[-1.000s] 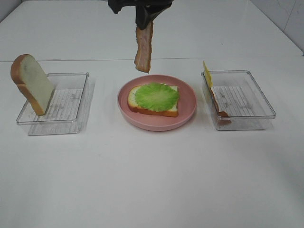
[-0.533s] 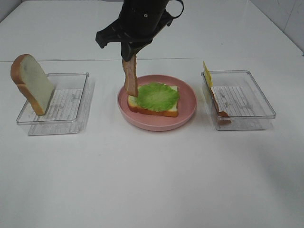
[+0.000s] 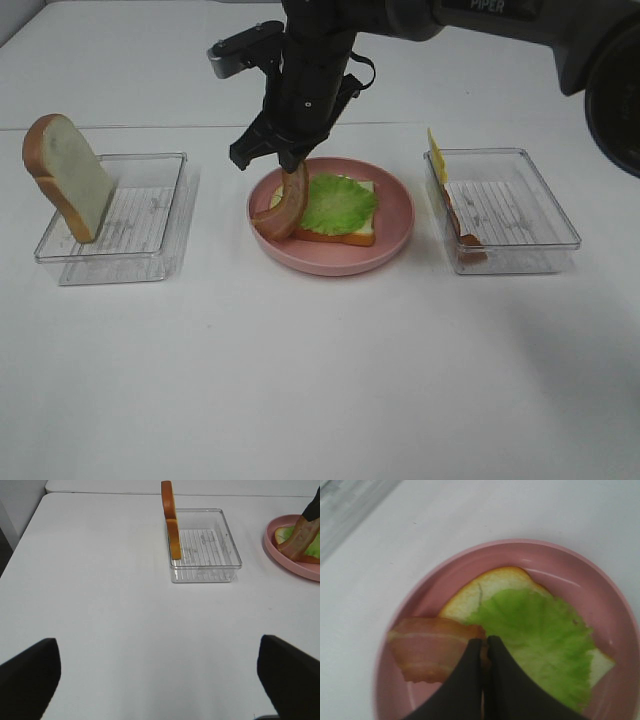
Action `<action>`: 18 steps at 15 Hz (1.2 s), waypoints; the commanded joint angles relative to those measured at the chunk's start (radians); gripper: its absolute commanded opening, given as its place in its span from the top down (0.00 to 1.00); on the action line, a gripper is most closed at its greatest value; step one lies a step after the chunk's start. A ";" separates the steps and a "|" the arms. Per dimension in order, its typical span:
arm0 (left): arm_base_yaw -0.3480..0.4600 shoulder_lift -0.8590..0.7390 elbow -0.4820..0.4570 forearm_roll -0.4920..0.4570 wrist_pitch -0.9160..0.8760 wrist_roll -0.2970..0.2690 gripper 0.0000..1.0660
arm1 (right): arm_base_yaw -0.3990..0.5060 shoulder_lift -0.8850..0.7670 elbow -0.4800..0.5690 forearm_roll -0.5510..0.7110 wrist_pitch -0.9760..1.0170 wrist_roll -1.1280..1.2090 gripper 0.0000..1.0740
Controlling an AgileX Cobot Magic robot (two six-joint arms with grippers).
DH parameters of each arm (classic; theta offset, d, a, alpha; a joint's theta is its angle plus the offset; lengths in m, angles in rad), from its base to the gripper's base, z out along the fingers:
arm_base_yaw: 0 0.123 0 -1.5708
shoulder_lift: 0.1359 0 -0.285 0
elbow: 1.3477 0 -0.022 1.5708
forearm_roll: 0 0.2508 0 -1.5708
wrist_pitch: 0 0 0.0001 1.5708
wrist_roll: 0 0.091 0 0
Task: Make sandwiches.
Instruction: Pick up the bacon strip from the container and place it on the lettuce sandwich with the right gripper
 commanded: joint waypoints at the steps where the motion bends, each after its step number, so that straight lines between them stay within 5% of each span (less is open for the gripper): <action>1: 0.003 -0.016 0.001 0.000 -0.005 0.002 0.05 | -0.005 0.026 -0.001 -0.126 -0.028 0.034 1.00; 6: 0.003 -0.016 0.001 0.000 -0.005 0.002 0.05 | -0.043 0.033 -0.001 -0.198 -0.087 0.075 1.00; 14: 0.003 -0.016 0.001 0.000 -0.005 0.002 0.05 | -0.084 0.081 0.000 -0.123 -0.056 0.083 1.00; 16: 0.003 -0.016 0.001 0.000 -0.005 0.002 0.05 | -0.084 0.081 0.000 -0.145 -0.061 0.106 0.84; 17: 0.003 -0.016 0.001 0.000 -0.005 0.002 0.05 | -0.084 0.081 0.000 -0.201 -0.061 0.145 0.48; 18: 0.003 -0.016 0.001 0.000 -0.005 0.002 0.05 | -0.084 0.081 0.000 -0.219 -0.060 0.152 0.40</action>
